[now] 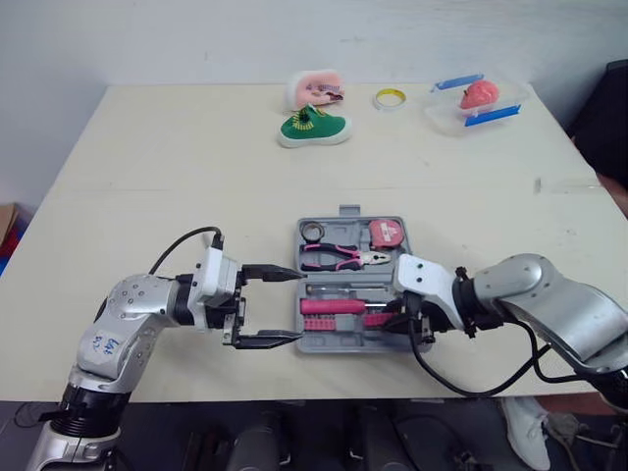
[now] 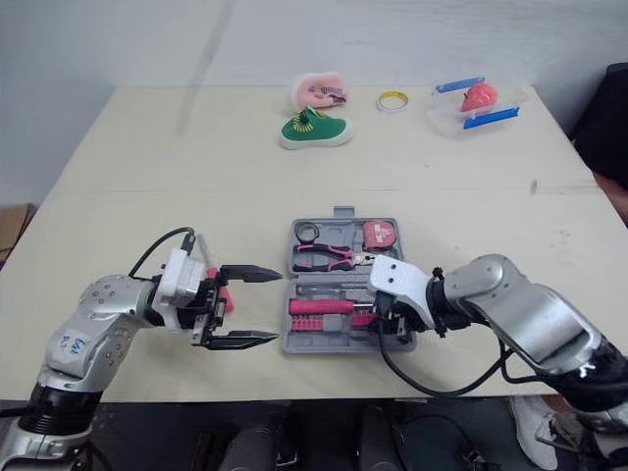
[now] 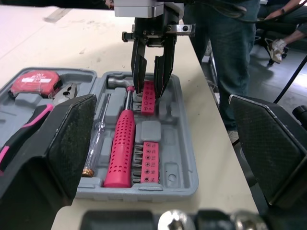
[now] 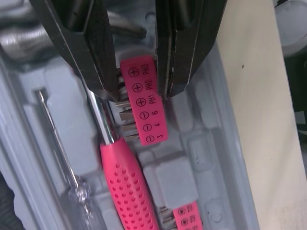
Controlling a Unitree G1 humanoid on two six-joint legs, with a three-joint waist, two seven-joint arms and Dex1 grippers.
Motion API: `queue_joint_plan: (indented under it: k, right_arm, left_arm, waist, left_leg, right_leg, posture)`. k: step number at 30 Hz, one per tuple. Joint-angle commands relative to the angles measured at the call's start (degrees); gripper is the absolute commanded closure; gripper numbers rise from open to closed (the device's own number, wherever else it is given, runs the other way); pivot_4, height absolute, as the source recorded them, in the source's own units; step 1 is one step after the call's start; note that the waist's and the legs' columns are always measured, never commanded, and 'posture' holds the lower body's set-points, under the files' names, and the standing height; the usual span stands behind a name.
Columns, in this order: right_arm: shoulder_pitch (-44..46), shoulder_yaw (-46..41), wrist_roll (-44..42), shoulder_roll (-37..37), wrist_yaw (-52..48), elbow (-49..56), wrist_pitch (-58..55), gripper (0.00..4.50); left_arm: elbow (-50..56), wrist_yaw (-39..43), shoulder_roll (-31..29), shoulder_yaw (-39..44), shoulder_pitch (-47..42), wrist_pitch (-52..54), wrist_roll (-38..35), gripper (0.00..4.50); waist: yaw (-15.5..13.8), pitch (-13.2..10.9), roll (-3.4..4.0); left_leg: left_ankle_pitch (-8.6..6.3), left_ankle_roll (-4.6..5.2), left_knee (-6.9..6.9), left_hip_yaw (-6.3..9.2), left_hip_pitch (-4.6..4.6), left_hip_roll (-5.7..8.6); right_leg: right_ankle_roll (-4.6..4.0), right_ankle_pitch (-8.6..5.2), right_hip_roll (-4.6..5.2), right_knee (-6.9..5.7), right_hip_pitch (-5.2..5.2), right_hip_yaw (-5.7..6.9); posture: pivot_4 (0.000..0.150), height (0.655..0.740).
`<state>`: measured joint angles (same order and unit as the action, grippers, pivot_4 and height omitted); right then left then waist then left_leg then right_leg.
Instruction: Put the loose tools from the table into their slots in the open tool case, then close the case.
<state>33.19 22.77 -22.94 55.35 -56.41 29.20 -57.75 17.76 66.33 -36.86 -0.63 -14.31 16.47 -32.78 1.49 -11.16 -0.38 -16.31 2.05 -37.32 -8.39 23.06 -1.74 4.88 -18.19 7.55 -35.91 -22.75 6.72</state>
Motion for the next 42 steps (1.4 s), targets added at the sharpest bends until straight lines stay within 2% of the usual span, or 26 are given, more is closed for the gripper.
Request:
queue_joint_plan:
  k: [1, 21, 34, 35, 36, 38, 39, 42]
  right_arm:
    - [1.3, 0.8, 1.2, -0.5, -0.7, 0.2, 0.9, 3.74]
    - [1.3, 3.9, 3.1, -2.6, -4.1, 0.0, 1.7, 3.74]
    - [-0.7, 1.1, 2.5, -3.6, -4.5, 0.5, 3.7, 3.74]
    - [-1.6, -1.0, 1.5, -3.5, -5.0, 1.0, 5.2, 2.73]
    - [-2.6, -2.7, 0.8, -3.0, -6.1, 1.4, 7.2, 2.47]
    - [-4.1, -5.3, 0.8, -3.0, -6.5, 1.5, 11.3, 1.34]
    - [-4.8, -7.4, -0.5, -2.5, -7.4, 1.7, 11.9, 0.95]
    - [-7.3, -12.8, -3.6, -1.4, -10.6, 1.6, 15.8, 0.95]
  left_arm:
    - [2.6, -0.6, -0.5, 0.5, 0.6, 0.5, -0.6, 0.00]
    - [3.2, -1.7, -0.7, 0.8, 1.5, 1.7, -0.3, 0.00]
    - [2.9, -2.2, -0.5, 0.7, 2.1, 1.3, -0.1, 0.00]
    - [3.0, -2.2, -0.6, 0.9, 2.4, 1.4, -0.3, 0.00]
    - [3.0, -2.2, -0.6, 1.1, 2.7, 1.3, -0.3, 0.00]
    - [3.2, -2.2, -0.8, 1.4, 3.2, 1.5, -0.6, 0.00]
    - [3.3, -2.2, -0.8, 1.5, 3.5, 1.6, -0.7, 0.00]
    - [3.7, -2.4, -0.9, 1.7, 4.1, 1.9, -1.0, 0.00]
  waist:
    - [0.0, 0.0, 0.00]
    - [0.0, 0.0, -0.02]
    - [0.2, 0.1, -0.11]
    - [0.1, 0.1, -0.11]
    - [0.0, 0.1, -0.11]
    - [0.0, 0.1, -0.11]
    - [0.0, 0.1, -0.11]
    - [-0.1, 0.1, -0.12]
  left_leg:
    - [0.01, 0.01, 0.00, 0.00, 0.00, 0.00]
    - [0.01, 0.02, -0.04, 0.00, 0.00, -0.01]
    - [0.03, 0.00, -0.04, 0.00, -0.03, -0.04]
    - [0.03, 0.00, -0.04, 0.00, -0.03, -0.04]
    - [0.03, 0.00, -0.04, 0.00, -0.02, -0.03]
    - [0.03, 0.01, -0.04, 0.00, 0.00, -0.01]
    - [0.03, 0.02, -0.05, -0.01, 0.00, -0.01]
    - [0.05, 0.06, -0.08, -0.01, 0.00, 0.00]
  right_leg:
    - [0.00, 0.00, 0.00, -0.01, 0.00, 0.01]
    - [0.00, 0.00, -0.02, -0.04, 0.01, 0.01]
    - [-0.01, 0.00, -0.06, -0.07, 0.01, 0.01]
    - [-0.01, 0.00, -0.06, -0.07, 0.01, 0.01]
    - [-0.01, 0.00, -0.06, -0.06, 0.01, 0.02]
    - [-0.01, 0.00, -0.05, -0.04, 0.01, 0.02]
    - [0.00, 0.00, -0.05, -0.04, 0.01, 0.00]
    - [0.02, 0.01, -0.05, -0.06, 0.02, 0.01]
  posture:
    - [0.150, 0.7400]
    - [0.150, 0.7400]
    - [0.150, 0.7400]
    - [0.150, 0.7400]
    - [0.150, 0.7400]
    - [0.150, 0.7400]
    - [0.150, 0.7400]
    - [0.150, 0.7400]
